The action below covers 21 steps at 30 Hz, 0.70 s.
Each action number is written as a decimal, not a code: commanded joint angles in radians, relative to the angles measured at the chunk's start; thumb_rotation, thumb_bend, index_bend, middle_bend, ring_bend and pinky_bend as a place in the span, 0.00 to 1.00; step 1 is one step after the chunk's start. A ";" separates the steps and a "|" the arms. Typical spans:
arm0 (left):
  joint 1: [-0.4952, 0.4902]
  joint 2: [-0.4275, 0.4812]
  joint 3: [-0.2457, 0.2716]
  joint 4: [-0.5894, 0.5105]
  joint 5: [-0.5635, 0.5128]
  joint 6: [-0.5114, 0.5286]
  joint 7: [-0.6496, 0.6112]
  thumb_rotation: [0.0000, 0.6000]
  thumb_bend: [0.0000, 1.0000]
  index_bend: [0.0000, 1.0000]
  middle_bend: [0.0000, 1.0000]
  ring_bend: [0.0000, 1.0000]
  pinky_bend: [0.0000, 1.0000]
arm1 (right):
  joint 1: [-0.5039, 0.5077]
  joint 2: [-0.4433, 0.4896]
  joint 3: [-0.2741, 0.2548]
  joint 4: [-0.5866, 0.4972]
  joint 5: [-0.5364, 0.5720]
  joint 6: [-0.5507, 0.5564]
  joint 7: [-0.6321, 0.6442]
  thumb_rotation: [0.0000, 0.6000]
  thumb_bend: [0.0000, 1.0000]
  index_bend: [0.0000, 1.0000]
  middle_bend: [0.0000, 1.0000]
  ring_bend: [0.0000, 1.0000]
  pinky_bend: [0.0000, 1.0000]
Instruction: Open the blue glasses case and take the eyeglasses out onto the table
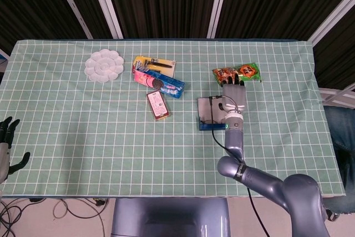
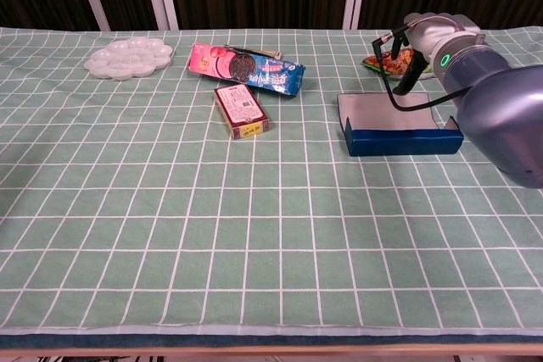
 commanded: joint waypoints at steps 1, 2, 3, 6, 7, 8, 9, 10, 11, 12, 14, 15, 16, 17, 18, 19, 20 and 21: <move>0.000 0.000 0.000 0.000 0.000 0.001 0.001 1.00 0.30 0.05 0.00 0.00 0.00 | -0.012 0.011 0.011 -0.017 -0.004 -0.003 0.004 1.00 0.29 0.35 0.21 0.05 0.20; 0.000 0.000 0.000 0.000 0.000 0.001 0.001 1.00 0.30 0.05 0.00 0.00 0.00 | -0.017 0.018 0.013 -0.026 -0.006 -0.003 0.003 1.00 0.29 0.35 0.21 0.05 0.20; 0.001 0.000 0.000 0.000 0.001 0.002 0.001 1.00 0.30 0.05 0.00 0.00 0.00 | -0.020 0.023 0.013 -0.033 -0.008 -0.003 0.001 1.00 0.29 0.35 0.21 0.05 0.20; 0.002 0.000 0.000 -0.001 0.000 0.003 0.001 1.00 0.30 0.05 0.00 0.00 0.00 | -0.039 0.051 0.007 -0.080 -0.020 -0.005 -0.009 1.00 0.29 0.35 0.21 0.04 0.20; 0.002 0.000 0.000 -0.001 0.000 0.003 0.002 1.00 0.30 0.05 0.00 0.00 0.00 | -0.044 0.061 0.003 -0.097 -0.023 -0.003 -0.013 1.00 0.29 0.35 0.21 0.04 0.20; 0.002 0.000 0.000 -0.001 -0.001 0.002 0.002 1.00 0.30 0.05 0.00 0.00 0.00 | -0.050 0.072 -0.001 -0.118 -0.026 -0.003 -0.019 1.00 0.29 0.35 0.21 0.04 0.20; 0.001 0.000 0.000 -0.002 -0.001 0.001 0.003 1.00 0.30 0.05 0.00 0.00 0.00 | -0.059 0.093 -0.008 -0.156 -0.023 -0.003 -0.038 1.00 0.29 0.35 0.21 0.04 0.20; 0.001 0.000 0.000 -0.002 -0.002 0.000 0.004 1.00 0.30 0.05 0.00 0.00 0.00 | -0.069 0.116 -0.011 -0.202 -0.001 0.002 -0.070 1.00 0.29 0.35 0.21 0.04 0.20; 0.000 0.000 0.000 -0.002 -0.002 0.000 0.004 1.00 0.30 0.05 0.00 0.00 0.00 | -0.077 0.136 -0.008 -0.251 0.030 0.013 -0.103 1.00 0.29 0.35 0.21 0.04 0.20; 0.000 0.000 -0.001 -0.003 -0.003 -0.001 0.005 1.00 0.30 0.05 0.00 0.00 0.00 | -0.083 0.150 -0.005 -0.286 0.052 0.021 -0.123 1.00 0.29 0.35 0.20 0.04 0.20; 0.000 0.000 -0.001 -0.004 -0.004 -0.001 0.005 1.00 0.30 0.05 0.00 0.00 0.00 | -0.098 0.193 -0.005 -0.383 0.093 0.042 -0.169 1.00 0.29 0.34 0.20 0.04 0.20; 0.000 0.000 -0.001 -0.004 -0.003 0.000 0.006 1.00 0.30 0.05 0.00 0.00 0.00 | -0.105 0.212 -0.010 -0.423 0.100 0.053 -0.184 1.00 0.29 0.33 0.20 0.04 0.20; 0.001 -0.001 0.000 -0.005 -0.002 0.001 0.007 1.00 0.30 0.05 0.00 0.00 0.00 | -0.111 0.229 -0.016 -0.455 0.104 0.061 -0.195 1.00 0.29 0.32 0.20 0.04 0.20; 0.002 -0.001 0.000 -0.006 -0.001 0.002 0.007 1.00 0.30 0.05 0.00 0.00 0.00 | -0.117 0.245 -0.023 -0.484 0.105 0.066 -0.203 1.00 0.29 0.30 0.19 0.04 0.20; 0.002 -0.001 0.001 -0.006 0.000 0.003 0.007 1.00 0.30 0.05 0.00 0.00 0.00 | -0.123 0.261 -0.033 -0.513 0.106 0.070 -0.213 1.00 0.29 0.29 0.19 0.04 0.20; 0.002 -0.001 0.001 -0.006 0.000 0.003 0.007 1.00 0.30 0.05 0.00 0.00 0.00 | -0.128 0.276 -0.042 -0.538 0.105 0.076 -0.222 1.00 0.29 0.28 0.18 0.03 0.20; 0.002 -0.001 0.001 -0.006 0.000 0.003 0.007 1.00 0.30 0.05 0.00 0.00 0.00 | -0.132 0.290 -0.053 -0.561 0.101 0.082 -0.232 1.00 0.29 0.27 0.17 0.03 0.20; 0.002 -0.001 0.001 -0.007 -0.001 0.002 0.008 1.00 0.30 0.05 0.00 0.00 0.00 | -0.137 0.303 -0.064 -0.586 0.095 0.087 -0.238 1.00 0.29 0.27 0.16 0.02 0.20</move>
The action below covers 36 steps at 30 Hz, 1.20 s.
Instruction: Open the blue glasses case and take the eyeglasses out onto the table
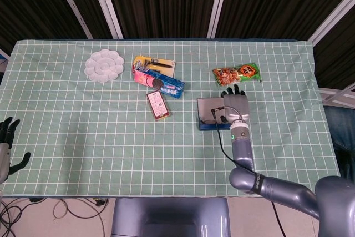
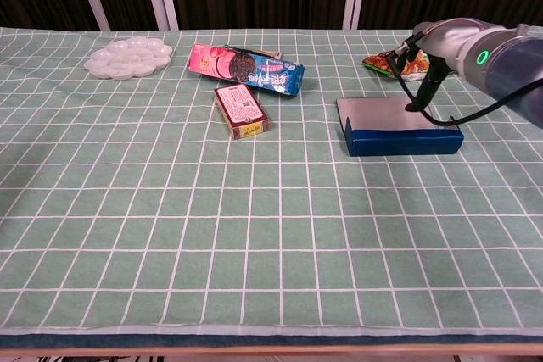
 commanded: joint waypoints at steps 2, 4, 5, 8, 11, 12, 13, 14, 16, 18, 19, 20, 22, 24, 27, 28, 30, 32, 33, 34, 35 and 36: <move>-0.001 -0.001 -0.001 -0.001 -0.002 -0.001 0.002 1.00 0.30 0.05 0.00 0.00 0.00 | -0.041 0.092 -0.061 -0.138 -0.001 0.042 -0.060 1.00 0.29 0.25 0.13 0.01 0.20; -0.001 -0.001 -0.001 -0.001 -0.004 -0.001 0.005 1.00 0.30 0.05 0.00 0.00 0.00 | -0.053 0.114 -0.081 -0.178 -0.014 0.056 -0.065 1.00 0.29 0.23 0.11 0.01 0.20; -0.001 -0.001 -0.002 -0.002 -0.005 -0.001 0.006 1.00 0.30 0.05 0.00 0.00 0.00 | -0.060 0.123 -0.089 -0.193 -0.021 0.064 -0.063 1.00 0.29 0.22 0.10 0.01 0.20; 0.000 -0.002 -0.001 -0.003 -0.004 0.000 0.009 1.00 0.30 0.05 0.00 0.00 0.00 | -0.078 0.139 -0.109 -0.219 -0.046 0.082 -0.045 1.00 0.29 0.21 0.09 0.01 0.20; 0.000 -0.003 0.000 -0.003 -0.003 0.001 0.012 1.00 0.30 0.05 0.00 0.00 0.00 | -0.094 0.146 -0.124 -0.225 -0.065 0.091 -0.024 1.00 0.28 0.21 0.09 0.00 0.20; 0.000 -0.003 0.000 -0.004 -0.003 0.001 0.013 1.00 0.30 0.05 0.00 0.00 0.00 | -0.099 0.148 -0.129 -0.225 -0.070 0.092 -0.018 1.00 0.28 0.21 0.08 0.00 0.20; 0.000 -0.004 0.000 -0.004 -0.003 0.001 0.015 1.00 0.30 0.05 0.00 0.00 0.00 | -0.104 0.148 -0.133 -0.225 -0.075 0.094 -0.012 1.00 0.27 0.20 0.08 0.00 0.20; 0.000 -0.004 0.000 -0.004 -0.003 0.002 0.016 1.00 0.30 0.05 0.00 0.00 0.00 | -0.108 0.147 -0.138 -0.224 -0.080 0.097 -0.006 1.00 0.27 0.20 0.08 0.00 0.20; 0.000 -0.005 0.000 -0.004 -0.003 0.002 0.017 1.00 0.30 0.05 0.00 0.00 0.00 | -0.116 0.143 -0.144 -0.216 -0.093 0.102 0.008 1.00 0.27 0.20 0.07 0.00 0.20; 0.000 -0.006 0.001 -0.004 -0.003 0.002 0.019 1.00 0.30 0.05 0.00 0.00 0.00 | -0.123 0.136 -0.148 -0.199 -0.104 0.105 0.023 1.00 0.25 0.19 0.07 0.00 0.20; 0.000 -0.006 0.000 -0.004 -0.003 0.003 0.019 1.00 0.30 0.05 0.00 0.00 0.00 | -0.126 0.132 -0.149 -0.190 -0.107 0.103 0.030 1.00 0.25 0.19 0.07 0.00 0.20; 0.001 -0.006 0.000 -0.004 -0.002 0.003 0.019 1.00 0.30 0.05 0.00 0.00 0.00 | -0.129 0.128 -0.150 -0.181 -0.107 0.100 0.038 1.00 0.24 0.19 0.07 0.00 0.20; 0.001 -0.006 -0.001 -0.004 -0.004 0.004 0.019 1.00 0.30 0.05 0.00 0.00 0.00 | -0.133 0.122 -0.151 -0.166 -0.110 0.093 0.050 1.00 0.24 0.19 0.06 0.00 0.20; 0.000 -0.006 -0.001 -0.003 -0.006 0.003 0.019 1.00 0.30 0.05 0.00 0.00 0.00 | -0.138 0.110 -0.153 -0.145 -0.122 0.091 0.066 1.00 0.24 0.19 0.06 0.00 0.20; 0.000 -0.006 -0.002 -0.003 -0.006 0.002 0.020 1.00 0.30 0.05 0.00 0.00 0.00 | -0.145 0.088 -0.151 -0.111 -0.139 0.089 0.095 1.00 0.23 0.19 0.06 0.00 0.20; 0.000 -0.006 -0.002 -0.003 -0.006 0.002 0.020 1.00 0.30 0.05 0.00 0.00 0.00 | -0.147 0.081 -0.150 -0.099 -0.143 0.085 0.104 1.00 0.23 0.19 0.06 0.00 0.20; 0.000 -0.006 -0.003 -0.002 -0.007 0.002 0.020 1.00 0.30 0.05 0.00 0.00 0.00 | -0.151 0.070 -0.149 -0.080 -0.142 0.073 0.115 1.00 0.23 0.18 0.06 0.00 0.20; -0.001 -0.006 -0.004 -0.002 -0.008 0.002 0.019 1.00 0.30 0.05 0.00 0.00 0.00 | -0.154 0.060 -0.148 -0.060 -0.142 0.064 0.125 1.00 0.23 0.18 0.06 0.00 0.20; -0.001 -0.006 -0.004 -0.002 -0.008 0.002 0.019 1.00 0.30 0.05 0.00 0.00 0.00 | -0.155 0.054 -0.146 -0.049 -0.144 0.062 0.131 1.00 0.23 0.18 0.06 0.00 0.20; -0.001 -0.006 -0.004 -0.001 -0.008 0.002 0.019 1.00 0.30 0.05 0.00 0.00 0.00 | -0.156 0.047 -0.144 -0.036 -0.147 0.061 0.137 1.00 0.23 0.18 0.06 0.00 0.20; -0.001 -0.006 -0.004 -0.001 -0.008 0.002 0.019 1.00 0.30 0.05 0.00 0.00 0.00 | -0.157 0.042 -0.142 -0.028 -0.150 0.060 0.142 1.00 0.23 0.18 0.06 0.00 0.20; -0.001 -0.006 -0.003 -0.001 -0.008 0.002 0.019 1.00 0.30 0.05 0.00 0.00 0.00 | -0.158 0.037 -0.140 -0.017 -0.153 0.058 0.149 1.00 0.23 0.18 0.06 0.00 0.20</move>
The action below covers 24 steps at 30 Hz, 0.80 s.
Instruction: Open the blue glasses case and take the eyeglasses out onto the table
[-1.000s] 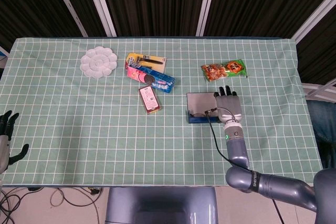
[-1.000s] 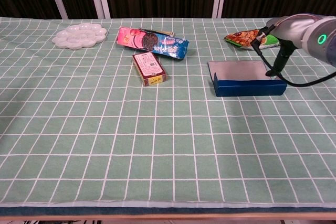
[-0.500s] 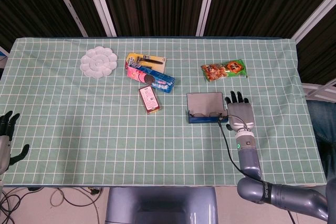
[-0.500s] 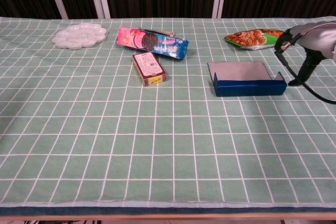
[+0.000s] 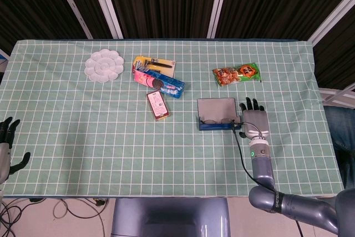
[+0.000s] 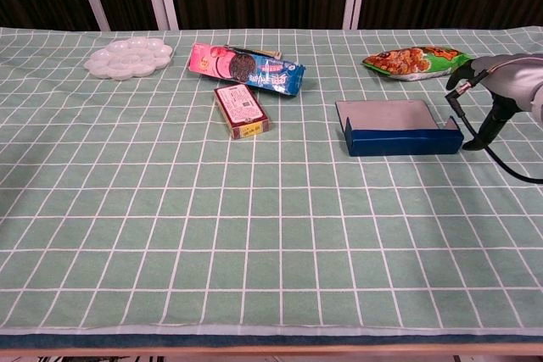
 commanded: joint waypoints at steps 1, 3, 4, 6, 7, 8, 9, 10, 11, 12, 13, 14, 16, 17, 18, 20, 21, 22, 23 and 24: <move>0.000 0.000 0.000 0.000 0.000 0.000 -0.001 1.00 0.30 0.05 0.00 0.00 0.00 | -0.005 -0.020 0.009 0.033 -0.009 -0.008 0.022 1.00 0.23 0.18 0.06 0.00 0.20; 0.000 0.000 0.000 0.000 0.000 0.000 -0.001 1.00 0.30 0.05 0.00 0.00 0.00 | -0.008 -0.030 0.014 0.051 -0.013 -0.012 0.035 1.00 0.23 0.18 0.06 0.00 0.20; 0.000 0.000 -0.001 0.001 -0.001 0.000 -0.001 1.00 0.30 0.05 0.00 0.00 0.00 | -0.010 -0.035 0.018 0.061 -0.016 -0.013 0.043 1.00 0.23 0.18 0.06 0.00 0.20; 0.000 0.000 -0.001 0.001 -0.001 0.000 0.000 1.00 0.30 0.05 0.00 0.00 0.00 | -0.013 -0.045 0.022 0.080 -0.023 -0.012 0.054 1.00 0.23 0.18 0.06 0.00 0.20; 0.000 0.000 -0.001 0.000 -0.001 0.000 0.000 1.00 0.30 0.05 0.00 0.00 0.00 | -0.014 -0.051 0.024 0.092 -0.027 -0.012 0.059 1.00 0.23 0.18 0.06 0.00 0.20; 0.000 0.000 -0.001 0.000 -0.001 0.000 0.000 1.00 0.30 0.05 0.00 0.00 0.00 | -0.015 -0.056 0.026 0.102 -0.029 -0.014 0.063 1.00 0.23 0.18 0.06 0.00 0.20; 0.000 0.000 -0.001 0.000 -0.001 0.000 0.000 1.00 0.30 0.05 0.00 0.00 0.00 | -0.016 -0.059 0.028 0.107 -0.027 -0.017 0.065 1.00 0.23 0.18 0.06 0.00 0.20; 0.000 0.000 -0.001 0.000 -0.001 0.001 -0.001 1.00 0.30 0.05 0.00 0.00 0.00 | -0.017 -0.061 0.030 0.112 -0.025 -0.020 0.067 1.00 0.23 0.18 0.06 0.00 0.20; 0.000 0.000 -0.001 0.000 -0.001 0.001 -0.001 1.00 0.30 0.05 0.00 0.00 0.00 | -0.018 -0.064 0.033 0.118 -0.022 -0.023 0.069 1.00 0.23 0.18 0.06 0.00 0.20; 0.000 0.000 -0.001 0.001 -0.001 0.000 -0.001 1.00 0.30 0.05 0.00 0.00 0.00 | -0.020 -0.066 0.037 0.121 -0.021 -0.027 0.074 1.00 0.23 0.18 0.06 0.00 0.20; 0.000 0.000 -0.001 0.001 -0.001 0.000 -0.001 1.00 0.30 0.05 0.00 0.00 0.00 | -0.021 -0.067 0.038 0.123 -0.022 -0.028 0.076 1.00 0.23 0.18 0.06 0.00 0.20; 0.000 0.000 -0.001 0.001 -0.002 0.000 0.000 1.00 0.30 0.05 0.00 0.00 0.00 | -0.022 -0.069 0.040 0.126 -0.024 -0.029 0.078 1.00 0.23 0.18 0.06 0.00 0.20; 0.000 -0.001 -0.001 0.001 -0.002 0.000 0.000 1.00 0.30 0.05 0.00 0.00 0.00 | -0.024 -0.074 0.044 0.135 -0.030 -0.026 0.082 1.00 0.23 0.18 0.06 0.00 0.20; 0.000 -0.001 -0.002 0.001 -0.002 0.000 0.000 1.00 0.30 0.05 0.00 0.00 0.00 | -0.025 -0.077 0.047 0.139 -0.032 -0.026 0.084 1.00 0.23 0.18 0.06 0.00 0.20; 0.000 -0.001 -0.002 0.001 -0.002 0.001 0.000 1.00 0.30 0.05 0.00 0.00 0.00 | -0.025 -0.080 0.050 0.144 -0.032 -0.027 0.086 1.00 0.23 0.18 0.06 0.00 0.20; 0.000 -0.001 -0.003 0.000 -0.003 0.001 0.000 1.00 0.30 0.05 0.00 0.00 0.00 | -0.026 -0.084 0.055 0.151 -0.031 -0.029 0.088 1.00 0.23 0.18 0.06 0.00 0.20; 0.000 -0.001 -0.003 0.000 -0.004 0.002 0.000 1.00 0.30 0.05 0.00 0.00 0.00 | -0.027 -0.087 0.058 0.155 -0.031 -0.030 0.091 1.00 0.23 0.18 0.06 0.00 0.20; 0.000 -0.001 -0.003 0.000 -0.005 0.002 0.000 1.00 0.30 0.05 0.00 0.00 0.00 | -0.028 -0.090 0.062 0.159 -0.031 -0.032 0.095 1.00 0.23 0.18 0.06 0.00 0.20; 0.001 -0.001 -0.003 0.000 -0.005 0.002 0.000 1.00 0.30 0.05 0.00 0.00 0.00 | -0.028 -0.092 0.064 0.161 -0.032 -0.033 0.097 1.00 0.23 0.18 0.06 0.00 0.20; 0.001 -0.001 -0.004 -0.001 -0.006 0.002 0.000 1.00 0.30 0.05 0.00 0.00 0.00 | -0.029 -0.095 0.067 0.165 -0.034 -0.034 0.102 1.00 0.23 0.18 0.06 0.00 0.20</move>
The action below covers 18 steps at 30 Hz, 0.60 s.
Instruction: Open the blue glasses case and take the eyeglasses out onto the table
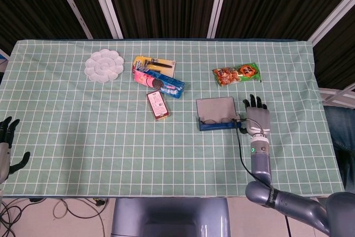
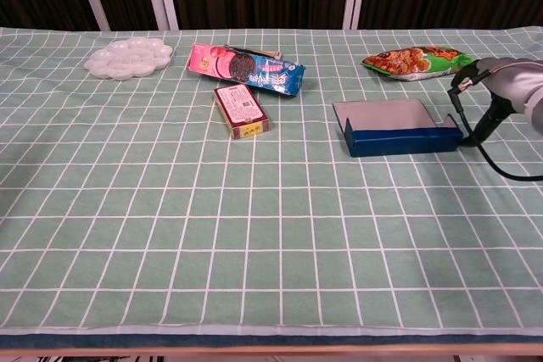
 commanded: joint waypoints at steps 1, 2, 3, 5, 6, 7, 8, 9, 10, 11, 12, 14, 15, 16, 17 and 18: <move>0.000 0.000 -0.001 -0.001 -0.001 0.000 0.000 1.00 0.30 0.05 0.00 0.00 0.00 | -0.003 -0.006 0.007 0.007 -0.004 -0.004 0.011 1.00 0.23 0.18 0.07 0.00 0.20; 0.000 0.000 -0.001 -0.001 -0.001 0.000 0.001 1.00 0.30 0.05 0.00 0.00 0.00 | -0.003 -0.008 0.012 0.009 -0.004 -0.006 0.016 1.00 0.23 0.18 0.07 0.00 0.20; 0.000 0.000 -0.001 -0.001 -0.001 0.000 0.001 1.00 0.30 0.05 0.00 0.00 0.00 | -0.004 -0.009 0.016 0.010 -0.005 -0.008 0.020 1.00 0.23 0.18 0.07 0.00 0.20; 0.000 0.000 -0.001 -0.001 -0.002 0.000 0.001 1.00 0.30 0.05 0.00 0.00 0.00 | -0.003 -0.013 0.024 0.014 -0.005 -0.011 0.027 1.00 0.23 0.18 0.07 0.00 0.20; 0.000 0.000 -0.001 -0.001 -0.002 0.000 0.001 1.00 0.30 0.05 0.00 0.00 0.00 | -0.003 -0.015 0.028 0.017 -0.005 -0.013 0.030 1.00 0.23 0.18 0.07 0.00 0.20; 0.000 0.000 -0.001 -0.001 -0.002 0.000 0.002 1.00 0.30 0.05 0.00 0.00 0.00 | -0.002 -0.016 0.033 0.019 -0.002 -0.017 0.032 1.00 0.23 0.18 0.07 0.00 0.20; 0.000 0.000 -0.001 -0.001 -0.002 0.000 0.002 1.00 0.30 0.05 0.00 0.00 0.00 | -0.001 -0.018 0.038 0.022 0.002 -0.021 0.033 1.00 0.23 0.18 0.07 0.00 0.20; 0.000 0.000 -0.001 -0.001 -0.002 0.000 0.002 1.00 0.30 0.05 0.00 0.00 0.00 | 0.000 -0.020 0.041 0.025 0.004 -0.023 0.034 1.00 0.23 0.18 0.07 0.00 0.20; 0.000 -0.001 -0.001 -0.001 -0.002 0.001 0.002 1.00 0.30 0.05 0.00 0.00 0.00 | 0.001 -0.022 0.045 0.030 0.006 -0.027 0.035 1.00 0.23 0.18 0.07 0.00 0.20; 0.000 -0.001 -0.001 -0.001 -0.003 0.001 0.002 1.00 0.30 0.05 0.00 0.00 0.00 | 0.004 -0.025 0.050 0.035 0.008 -0.031 0.036 1.00 0.23 0.18 0.07 0.00 0.20; 0.000 -0.001 -0.001 -0.001 -0.003 0.001 0.003 1.00 0.30 0.05 0.00 0.00 0.00 | 0.006 -0.028 0.054 0.042 0.010 -0.035 0.037 1.00 0.23 0.18 0.07 0.00 0.20; 0.000 -0.001 -0.002 -0.001 -0.004 0.001 0.003 1.00 0.30 0.05 0.00 0.00 0.00 | 0.010 -0.033 0.062 0.050 0.013 -0.042 0.040 1.00 0.23 0.18 0.07 0.00 0.20; 0.001 -0.001 -0.002 -0.001 -0.004 0.002 0.003 1.00 0.30 0.05 0.00 0.00 0.00 | 0.012 -0.035 0.066 0.053 0.016 -0.046 0.042 1.00 0.23 0.18 0.07 0.00 0.20; 0.001 -0.001 -0.002 -0.001 -0.004 0.002 0.003 1.00 0.30 0.05 0.00 0.00 0.00 | 0.014 -0.037 0.070 0.057 0.017 -0.049 0.043 1.00 0.23 0.18 0.07 0.00 0.20; 0.001 -0.001 -0.002 -0.001 -0.005 0.001 0.003 1.00 0.30 0.05 0.00 0.00 0.00 | 0.016 -0.039 0.073 0.061 0.017 -0.051 0.044 1.00 0.23 0.18 0.07 0.00 0.20; 0.001 0.000 -0.002 -0.001 -0.006 0.001 0.003 1.00 0.30 0.05 0.00 0.00 0.00 | 0.018 -0.042 0.076 0.067 0.019 -0.053 0.042 1.00 0.23 0.18 0.07 0.00 0.20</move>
